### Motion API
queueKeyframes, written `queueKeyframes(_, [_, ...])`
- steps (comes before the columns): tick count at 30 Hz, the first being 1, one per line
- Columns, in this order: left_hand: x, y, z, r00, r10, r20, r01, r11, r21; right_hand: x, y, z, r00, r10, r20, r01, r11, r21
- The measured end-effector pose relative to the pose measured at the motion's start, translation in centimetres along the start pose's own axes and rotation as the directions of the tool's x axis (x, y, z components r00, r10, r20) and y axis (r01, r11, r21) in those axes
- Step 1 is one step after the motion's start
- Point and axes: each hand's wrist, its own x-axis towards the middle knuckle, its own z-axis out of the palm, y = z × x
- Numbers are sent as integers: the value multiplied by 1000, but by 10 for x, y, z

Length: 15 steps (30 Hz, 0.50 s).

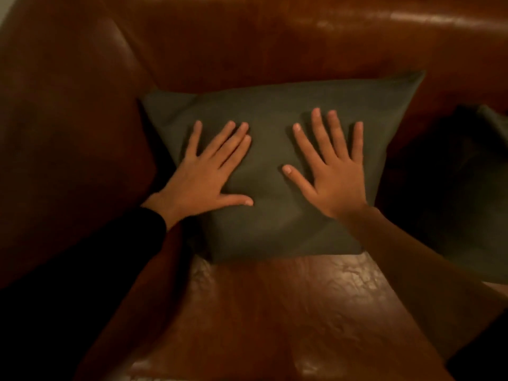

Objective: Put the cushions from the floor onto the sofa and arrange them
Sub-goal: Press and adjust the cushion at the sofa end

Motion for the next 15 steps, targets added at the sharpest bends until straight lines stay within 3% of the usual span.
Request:
queueKeyframes(1, [-14, 14, 5, 997, 27, -73, -23, 998, 53, -6, -9, -4, 1000, -14, -21, 14, 999, 39])
queueKeyframes(3, [-45, 55, 17, 970, 178, -166, -163, 982, 100, -32, -28, -7, 983, -178, -36, 181, 976, 123])
queueKeyframes(6, [-56, 96, 33, 912, 389, -133, -375, 919, 118, -79, -34, 6, 892, -447, 70, 442, 893, 81])
queueKeyframes(9, [-38, 96, 58, 913, 396, -103, -387, 917, 92, -89, -24, 31, 907, -412, 86, 414, 910, -18])
queueKeyframes(15, [-23, 76, 103, 901, 392, -185, -387, 920, 66, -81, -16, 68, 908, -419, -31, 412, 902, -130])
